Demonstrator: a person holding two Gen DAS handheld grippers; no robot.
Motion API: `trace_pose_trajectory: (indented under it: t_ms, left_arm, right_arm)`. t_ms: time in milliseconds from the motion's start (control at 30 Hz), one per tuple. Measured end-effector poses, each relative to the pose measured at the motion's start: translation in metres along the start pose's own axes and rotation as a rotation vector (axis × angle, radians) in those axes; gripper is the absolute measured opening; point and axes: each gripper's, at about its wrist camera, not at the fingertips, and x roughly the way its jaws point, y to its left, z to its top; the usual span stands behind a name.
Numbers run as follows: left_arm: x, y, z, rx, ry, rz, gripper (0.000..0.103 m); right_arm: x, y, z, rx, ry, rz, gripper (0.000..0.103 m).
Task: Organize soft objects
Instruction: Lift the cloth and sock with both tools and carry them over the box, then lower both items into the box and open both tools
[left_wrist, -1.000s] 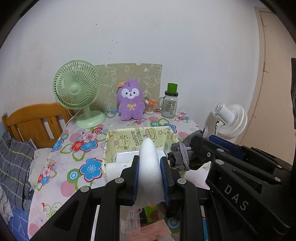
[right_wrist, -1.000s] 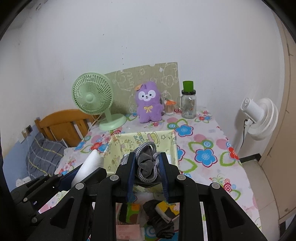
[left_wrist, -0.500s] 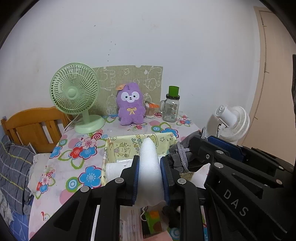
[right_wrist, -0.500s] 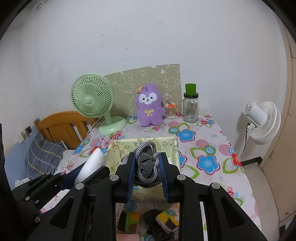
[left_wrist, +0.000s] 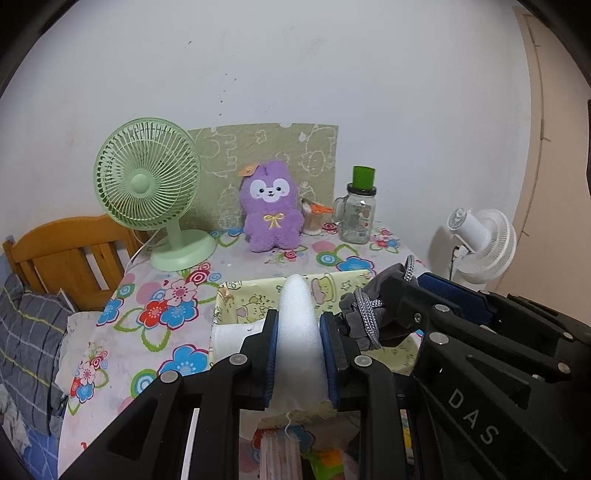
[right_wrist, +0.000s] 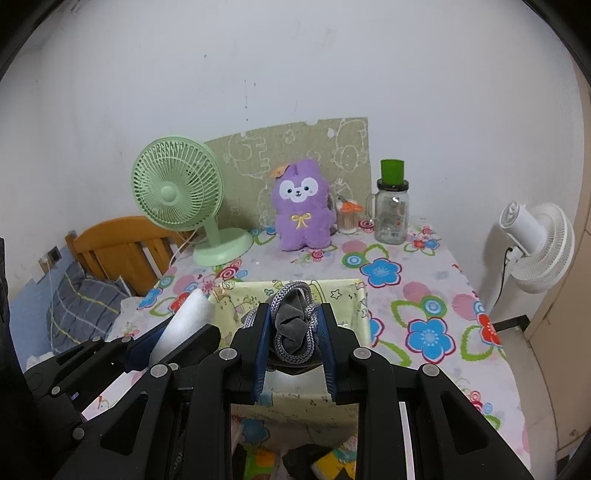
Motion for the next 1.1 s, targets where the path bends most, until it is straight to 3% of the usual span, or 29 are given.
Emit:
trace_pose_trajectory:
  t_ms: [600, 867, 1100]
  left_arm:
    - [0.049, 0.011, 0.018, -0.020, 0.024, 0.020, 0.021]
    - [0.079, 0.024, 0.019, -0.066, 0.083, -0.004, 0.022]
    - [0.094, 0.022, 0.019, -0.067, 0.094, 0.052, 0.025]
  right_arm:
    - [0.049, -0.011, 0.018, 0.026, 0.022, -0.038, 0.028]
    - [0.080, -0.014, 0.021, 0.032, 0.086, -0.016, 0.028]
    - [0.095, -0.018, 0.021, 0.030, 0.096, -0.047, 0.028]
